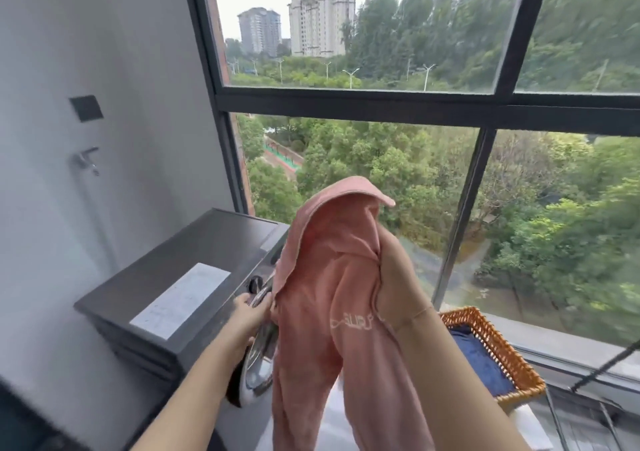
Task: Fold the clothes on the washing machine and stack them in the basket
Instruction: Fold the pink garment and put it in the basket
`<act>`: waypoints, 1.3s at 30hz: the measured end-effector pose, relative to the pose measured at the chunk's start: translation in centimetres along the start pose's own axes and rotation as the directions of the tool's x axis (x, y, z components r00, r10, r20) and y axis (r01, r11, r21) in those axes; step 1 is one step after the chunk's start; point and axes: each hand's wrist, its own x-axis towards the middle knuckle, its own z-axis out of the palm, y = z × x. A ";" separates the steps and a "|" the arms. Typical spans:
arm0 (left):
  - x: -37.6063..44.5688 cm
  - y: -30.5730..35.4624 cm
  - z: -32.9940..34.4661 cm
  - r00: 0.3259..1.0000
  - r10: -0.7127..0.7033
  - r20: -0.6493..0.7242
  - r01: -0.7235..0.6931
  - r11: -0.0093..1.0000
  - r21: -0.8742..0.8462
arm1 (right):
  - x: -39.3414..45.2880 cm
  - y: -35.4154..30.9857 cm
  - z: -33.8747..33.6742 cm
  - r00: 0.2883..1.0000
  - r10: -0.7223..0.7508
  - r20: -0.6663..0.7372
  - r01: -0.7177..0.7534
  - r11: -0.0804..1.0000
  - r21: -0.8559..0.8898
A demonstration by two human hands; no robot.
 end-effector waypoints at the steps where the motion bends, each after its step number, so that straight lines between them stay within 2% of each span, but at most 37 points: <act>1: 0.1 -0.8 -0.4 0.996 -0.074 0.049 0.070 0.995 0.070 | 0.5 0.4 1.1 0.999 0.020 0.028 -0.021 0.999 0.048; 3: 0.6 -2.5 -1.4 0.956 -0.201 0.216 0.170 0.973 0.155 | 1.6 1.5 3.7 0.992 0.084 0.095 -0.096 0.988 0.122; 4: 0.2 -2.6 -1.5 0.926 -0.212 0.312 0.162 0.970 0.180 | 2.0 1.6 4.4 0.988 0.105 0.110 -0.119 0.983 0.137; 6: 0.6 -3.0 -1.8 0.920 -0.103 0.379 0.051 0.988 0.143 | 3.0 2.2 6.0 0.985 0.128 0.117 -0.145 0.978 0.151; 8: 2.2 -2.7 -2.2 0.959 0.046 0.281 -0.058 0.998 0.035 | 4.9 3.0 7.6 0.981 0.140 0.134 -0.159 0.976 0.146; 9: 3.0 -2.3 -2.5 0.972 0.074 0.225 -0.067 0.997 -0.036 | 5.6 3.2 8.3 0.980 0.142 0.142 -0.161 0.978 0.135; 11: 4.6 -1.1 -3.2 0.984 0.086 0.157 -0.062 0.986 -0.153 | 7.6 3.9 9.5 0.973 0.150 0.174 -0.171 0.979 0.111; 14: 7.2 0.5 -4.4 0.985 0.092 0.144 -0.067 0.984 -0.166 | 10.9 4.9 11.1 0.957 0.145 0.250 -0.172 0.981 0.089; 15: 8.5 1.1 -4.9 0.989 0.104 0.101 -0.084 0.981 -0.177 | 12.4 5.3 11.4 0.955 0.131 0.265 -0.156 0.985 0.077; 17: 11.1 2.5 -5.9 0.992 0.123 0.003 -0.120 0.971 -0.206 | 15.7 6.0 11.6 0.957 0.065 0.283 -0.071 0.997 0.012; 20: 15.8 4.8 -8.7 0.981 0.107 -0.163 -0.151 0.946 -0.288 | 21.6 6.5 11.7 0.973 -0.065 0.220 0.094 0.988 -0.122; 22: 17.5 6.9 -10.7 0.939 0.172 -0.297 -0.267 0.910 -0.319 | 24.8 7.0 11.5 0.967 -0.193 0.168 0.236 0.926 -0.295; 24: 19.7 9.4 -13.0 0.856 0.208 -0.472 -0.383 0.870 -0.311 | 28.6 7.8 11.4 0.933 -0.324 0.159 0.355 0.741 -0.570; 25: 20.8 10.8 -14.3 0.823 0.234 -0.518 -0.428 0.854 -0.295 | 30.6 8.5 11.5 0.924 -0.347 0.158 0.361 0.663 -0.656; 26: 21.0 12.2 -15.2 0.808 0.276 -0.520 -0.466 0.840 -0.278 | 31.8 9.1 11.3 0.923 -0.356 0.149 0.349 0.603 -0.717; 28: 22.1 13.9 -17.2 0.821 0.383 -0.424 -0.498 0.843 -0.203 | 34.3 10.1 11.2 0.916 -0.387 0.108 0.314 0.522 -0.793; 30: 23.1 14.3 -19.1 0.854 0.447 -0.267 -0.458 0.889 0.021 | 36.3 11.0 11.0 0.890 -0.452 0.057 0.312 0.511 -0.801; 32: 24.6 14.4 -21.1 0.845 0.488 -0.219 -0.478 0.873 0.099 | 38.1 11.4 11.2 0.861 -0.509 0.008 0.314 0.519 -0.795; 34: 26.1 14.6 -22.2 0.826 0.482 -0.291 -0.499 0.866 0.018 | 39.7 11.1 11.4 0.848 -0.530 -0.023 0.293 0.504 -0.813; 36: 27.7 14.9 -22.8 0.833 0.417 -0.364 -0.483 0.869 -0.110 | 41.3 10.8 11.9 0.840 -0.542 -0.029 0.254 0.439 -0.862; 37: 28.9 15.0 -23.3 0.850 0.380 -0.365 -0.461 0.872 -0.167 | 42.1 10.8 12.5 0.831 -0.555 -0.042 0.220 0.396 -0.891; 39: 30.4 15.5 -24.4 0.926 0.303 -0.226 -0.360 0.890 -0.279 | 43.3 10.7 14.0 0.808 -0.578 -0.115 0.145 0.383 -0.912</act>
